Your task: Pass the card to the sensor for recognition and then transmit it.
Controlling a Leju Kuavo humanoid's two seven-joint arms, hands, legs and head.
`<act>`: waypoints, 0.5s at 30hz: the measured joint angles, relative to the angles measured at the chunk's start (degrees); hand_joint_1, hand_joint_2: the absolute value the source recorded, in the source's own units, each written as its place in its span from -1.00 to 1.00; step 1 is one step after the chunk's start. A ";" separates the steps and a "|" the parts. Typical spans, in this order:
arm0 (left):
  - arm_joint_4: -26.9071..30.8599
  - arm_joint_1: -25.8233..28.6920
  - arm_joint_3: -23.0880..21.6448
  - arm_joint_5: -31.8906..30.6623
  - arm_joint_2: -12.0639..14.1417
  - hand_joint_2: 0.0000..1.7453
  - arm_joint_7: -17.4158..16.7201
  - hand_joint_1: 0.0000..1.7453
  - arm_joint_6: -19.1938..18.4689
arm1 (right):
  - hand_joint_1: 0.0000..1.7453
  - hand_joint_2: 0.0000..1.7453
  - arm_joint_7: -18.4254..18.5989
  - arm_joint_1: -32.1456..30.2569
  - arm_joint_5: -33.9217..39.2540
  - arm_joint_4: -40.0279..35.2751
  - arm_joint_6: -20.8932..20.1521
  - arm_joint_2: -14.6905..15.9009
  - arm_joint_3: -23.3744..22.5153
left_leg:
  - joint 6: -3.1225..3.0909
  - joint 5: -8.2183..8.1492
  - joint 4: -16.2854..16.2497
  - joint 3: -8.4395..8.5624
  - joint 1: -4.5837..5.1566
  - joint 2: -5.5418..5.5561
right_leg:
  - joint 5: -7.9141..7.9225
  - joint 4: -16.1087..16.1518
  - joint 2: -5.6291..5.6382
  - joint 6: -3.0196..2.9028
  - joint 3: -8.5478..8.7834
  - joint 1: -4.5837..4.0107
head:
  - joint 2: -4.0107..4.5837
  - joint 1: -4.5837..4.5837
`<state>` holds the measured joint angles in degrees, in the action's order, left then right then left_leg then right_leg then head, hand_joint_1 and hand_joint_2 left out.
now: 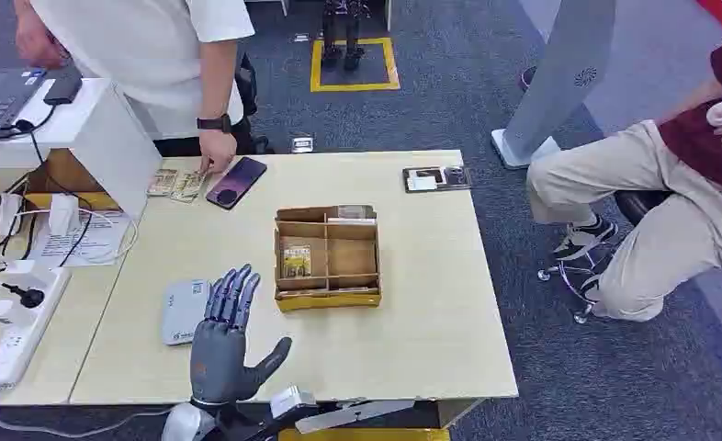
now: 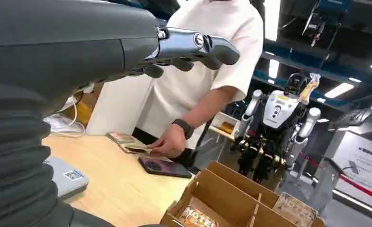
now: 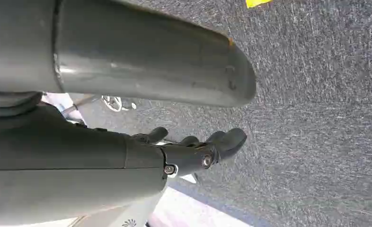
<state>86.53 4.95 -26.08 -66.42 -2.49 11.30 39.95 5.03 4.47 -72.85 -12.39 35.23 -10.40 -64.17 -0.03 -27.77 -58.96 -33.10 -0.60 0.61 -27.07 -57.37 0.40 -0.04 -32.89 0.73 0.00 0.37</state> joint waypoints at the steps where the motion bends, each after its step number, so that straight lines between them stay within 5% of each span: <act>1: 0.00 -0.07 -0.04 -0.15 0.09 1.00 -0.32 -1.00 0.00 | -1.00 -1.00 0.00 0.00 -0.02 0.00 0.00 0.00 0.00 | 0.00 0.00 0.00 0.00 0.00 0.00 | 0.00 0.00 0.00 0.00 0.00 0.00 | 0.00 0.00; 15: -0.15 -1.41 -1.42 -2.51 0.52 1.00 -4.20 -1.00 0.00 | -1.00 -1.00 0.02 0.00 -0.52 0.00 0.02 0.00 0.00 | 0.00 0.00 0.00 0.00 0.00 0.00 | 0.00 0.00 0.00 0.00 -0.01 0.00 | 0.00 0.00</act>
<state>86.38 3.54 -27.50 -68.94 -1.97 7.10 39.95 5.05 4.47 -73.37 -12.39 35.26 -10.40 -64.17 -0.02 -27.77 -58.96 -33.10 -0.59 0.61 -27.07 -57.37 0.40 -0.04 -32.90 0.74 0.00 0.37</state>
